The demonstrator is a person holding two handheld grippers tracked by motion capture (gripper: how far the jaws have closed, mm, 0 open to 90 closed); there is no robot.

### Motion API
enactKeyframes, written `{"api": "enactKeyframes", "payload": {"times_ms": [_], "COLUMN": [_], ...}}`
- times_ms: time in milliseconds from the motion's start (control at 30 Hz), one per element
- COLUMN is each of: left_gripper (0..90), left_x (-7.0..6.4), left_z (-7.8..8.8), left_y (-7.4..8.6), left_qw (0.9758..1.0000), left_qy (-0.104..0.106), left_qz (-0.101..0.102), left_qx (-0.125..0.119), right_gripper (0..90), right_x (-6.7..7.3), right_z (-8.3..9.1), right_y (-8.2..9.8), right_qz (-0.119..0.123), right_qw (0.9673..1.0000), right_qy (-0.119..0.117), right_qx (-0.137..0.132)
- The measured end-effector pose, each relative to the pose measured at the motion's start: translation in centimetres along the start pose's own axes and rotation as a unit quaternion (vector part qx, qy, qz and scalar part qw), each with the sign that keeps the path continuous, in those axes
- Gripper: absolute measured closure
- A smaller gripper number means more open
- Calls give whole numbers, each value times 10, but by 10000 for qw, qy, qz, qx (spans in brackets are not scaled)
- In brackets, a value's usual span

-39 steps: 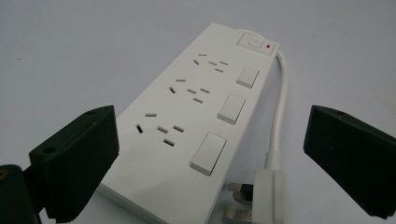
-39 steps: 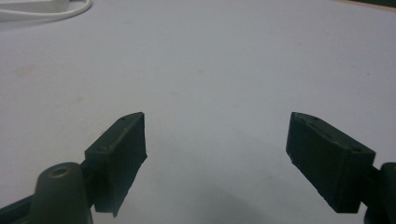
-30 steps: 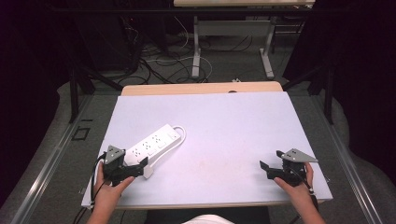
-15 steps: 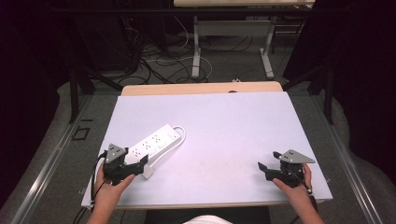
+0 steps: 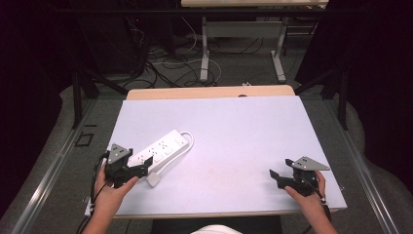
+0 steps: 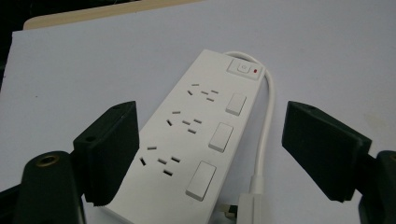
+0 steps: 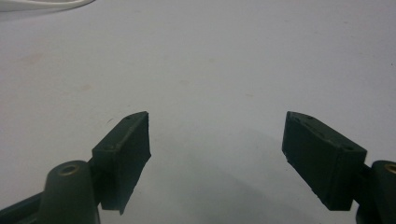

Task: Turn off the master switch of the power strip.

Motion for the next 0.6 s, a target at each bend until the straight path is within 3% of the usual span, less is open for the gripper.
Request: {"api": "enactKeyframes", "payload": {"times_ms": [233,600], "left_gripper": [222,248], "left_x": [0,1], "left_z": [3,-1], "left_y": [-14,-30], "left_qw": [9998,9994], "left_qy": [6,80], "left_qz": [-163,-217], "left_qx": [84,241], "right_gripper": [218,212], "right_x": [-1,-3], "right_z": [0,-1], "right_y": [1,2], "right_qz": [-41,-46], "right_qw": [10000,10000], "right_qy": [54,43], "right_qx": [-5,5]}}
Point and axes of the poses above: each handheld gripper's, and its own axes: z roughly backward along the jaws, y roughly out of its underside, x roughly to its left, the point moved 6 cm from there along -z, roughly forward along the jaws, and after that the axes turned 12 degrees about y, right-handed, at the moved point
